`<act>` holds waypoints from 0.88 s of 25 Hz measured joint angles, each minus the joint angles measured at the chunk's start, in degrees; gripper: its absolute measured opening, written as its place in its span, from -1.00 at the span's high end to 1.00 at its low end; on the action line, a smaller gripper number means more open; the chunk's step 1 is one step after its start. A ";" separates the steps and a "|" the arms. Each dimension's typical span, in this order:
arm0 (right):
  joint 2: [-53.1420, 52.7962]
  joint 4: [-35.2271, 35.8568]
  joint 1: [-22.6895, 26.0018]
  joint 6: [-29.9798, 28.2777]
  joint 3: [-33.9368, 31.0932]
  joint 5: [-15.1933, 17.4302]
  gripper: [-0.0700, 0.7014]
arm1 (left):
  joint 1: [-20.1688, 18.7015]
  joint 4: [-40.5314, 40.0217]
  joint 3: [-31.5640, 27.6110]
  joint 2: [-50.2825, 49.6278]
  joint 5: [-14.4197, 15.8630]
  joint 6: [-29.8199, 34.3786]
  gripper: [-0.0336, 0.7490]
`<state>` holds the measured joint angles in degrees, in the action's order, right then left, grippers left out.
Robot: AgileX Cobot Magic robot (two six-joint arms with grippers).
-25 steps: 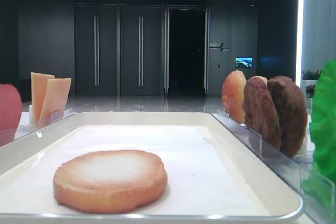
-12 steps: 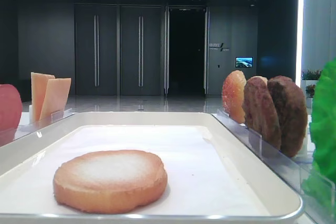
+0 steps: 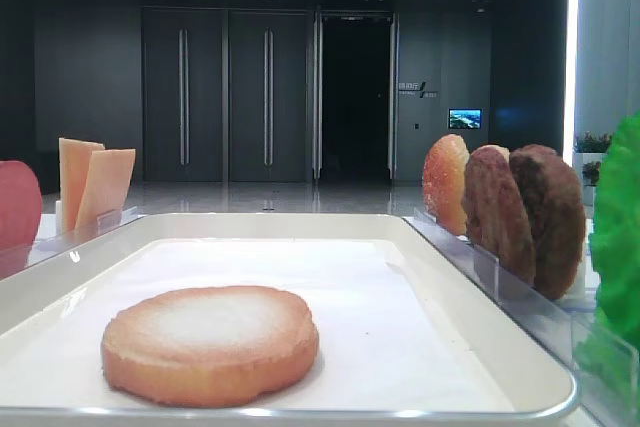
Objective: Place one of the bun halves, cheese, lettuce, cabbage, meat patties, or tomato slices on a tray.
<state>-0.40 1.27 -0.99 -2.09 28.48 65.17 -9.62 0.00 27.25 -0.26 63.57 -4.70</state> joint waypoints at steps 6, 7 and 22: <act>0.00 0.00 0.00 0.00 0.00 0.00 -0.24 | 0.00 0.00 0.00 1.13 0.05 0.00 -0.41; 0.00 0.00 0.00 0.00 0.00 0.00 -0.24 | 0.00 0.00 0.00 1.13 0.05 0.00 -0.41; 0.00 0.00 0.00 0.00 0.00 0.00 -0.24 | 5.35 0.00 0.00 1.13 0.05 -0.05 -0.41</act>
<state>-0.40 1.27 -0.99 -2.09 28.48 65.17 -4.27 0.00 27.25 0.87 63.62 -4.75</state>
